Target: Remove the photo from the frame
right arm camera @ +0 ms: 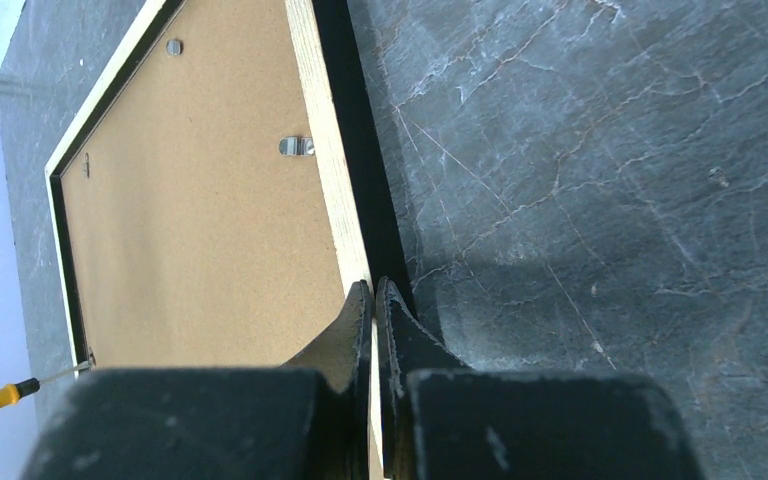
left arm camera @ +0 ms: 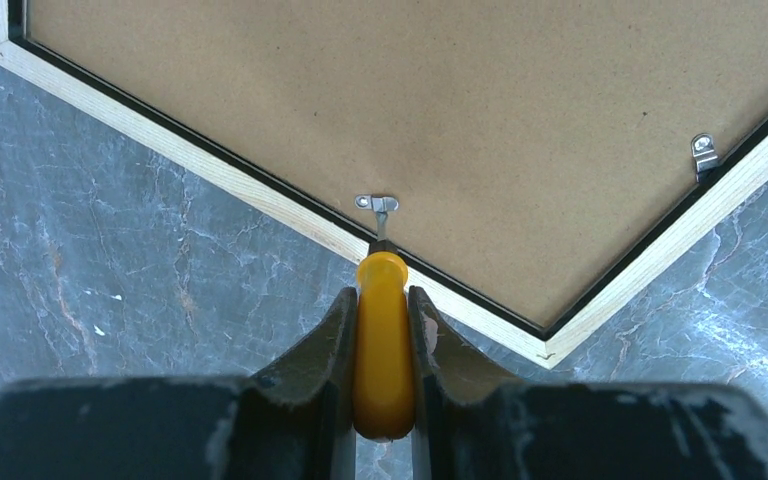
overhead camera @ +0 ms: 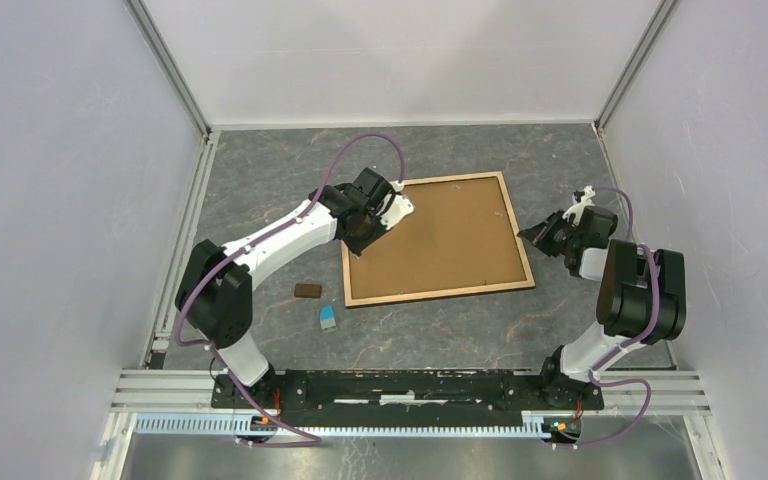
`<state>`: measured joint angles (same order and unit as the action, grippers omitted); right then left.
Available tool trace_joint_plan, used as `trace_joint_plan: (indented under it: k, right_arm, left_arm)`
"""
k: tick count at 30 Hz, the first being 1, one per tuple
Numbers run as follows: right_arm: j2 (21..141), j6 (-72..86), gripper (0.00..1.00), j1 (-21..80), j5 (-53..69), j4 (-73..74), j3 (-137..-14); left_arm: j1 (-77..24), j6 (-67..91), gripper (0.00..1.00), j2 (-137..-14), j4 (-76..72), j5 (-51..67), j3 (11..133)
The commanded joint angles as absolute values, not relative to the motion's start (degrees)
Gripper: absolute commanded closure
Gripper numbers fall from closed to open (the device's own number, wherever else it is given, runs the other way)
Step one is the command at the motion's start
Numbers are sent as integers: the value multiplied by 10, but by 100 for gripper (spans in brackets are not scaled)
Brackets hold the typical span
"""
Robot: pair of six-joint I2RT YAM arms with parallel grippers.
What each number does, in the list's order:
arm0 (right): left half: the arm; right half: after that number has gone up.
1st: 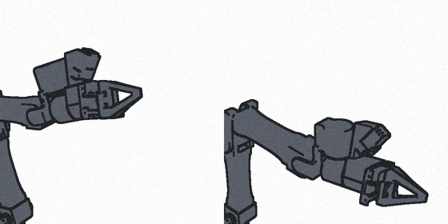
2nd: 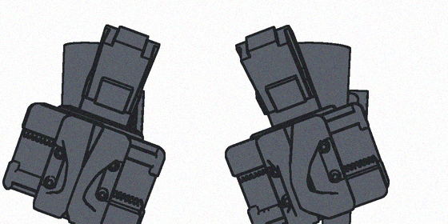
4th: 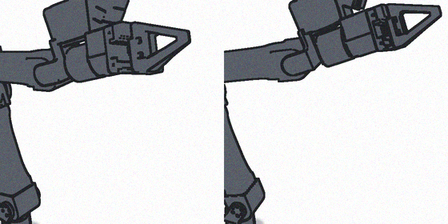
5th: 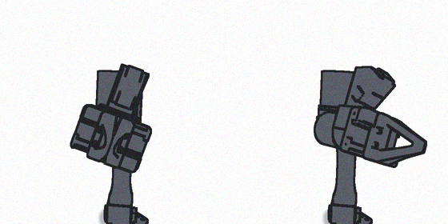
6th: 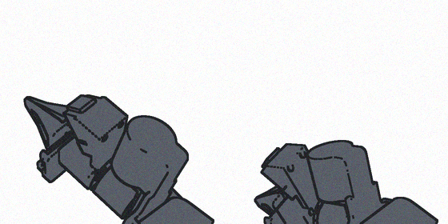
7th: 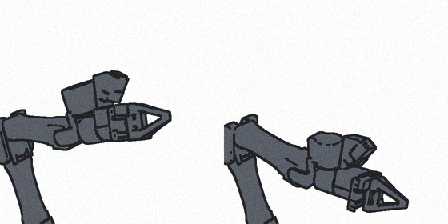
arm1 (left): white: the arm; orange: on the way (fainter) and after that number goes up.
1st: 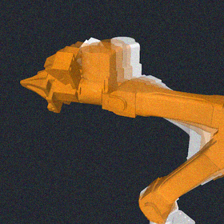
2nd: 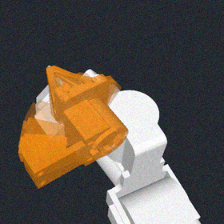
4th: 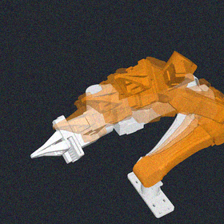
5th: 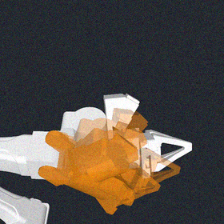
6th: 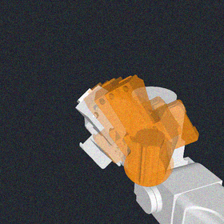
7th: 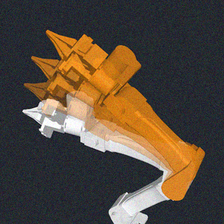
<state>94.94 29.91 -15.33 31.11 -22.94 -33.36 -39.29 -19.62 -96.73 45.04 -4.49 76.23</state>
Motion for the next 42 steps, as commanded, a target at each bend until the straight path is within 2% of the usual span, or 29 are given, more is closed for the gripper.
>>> trace_joint_plan:
  k: [1,9,10,14,16,18,23,26,28,33,42]
  right_arm:
    - [978,282,100,-148,276,-161,-302]
    - [980,283,100,-147,296,-173,-303]
    - [980,280,97,-147,301,-171,-305]
    - [962,261,76,-147,317,-157,-317]
    - [944,244,56,-147,325,-144,-321]
    - [925,206,46,-147,329,-110,-333]
    - [886,38,33,-147,352,-3,-408]
    - [885,-96,20,-139,357,79,-480]
    - [904,-173,15,-126,358,142,-546]
    - [977,-315,12,-74,349,260,-685]
    - [1085,-366,10,39,329,215,-825]
  left_arm:
    - [-400,-160,98,-974,396,3,767]
    - [-396,-160,98,-982,400,5,797]
    - [-394,-160,98,-982,403,5,800]
    - [-375,-152,98,-969,418,32,816]
    - [-361,-152,98,-959,437,59,826]
    - [-349,-155,98,-944,454,87,830]
    - [-336,-158,98,-917,482,117,825]
    - [-321,-144,98,-902,482,126,816]
    - [-306,-138,98,-895,482,127,809]
    - [-244,-124,98,-885,483,159,787]
    - [-224,-121,98,-864,485,183,771]
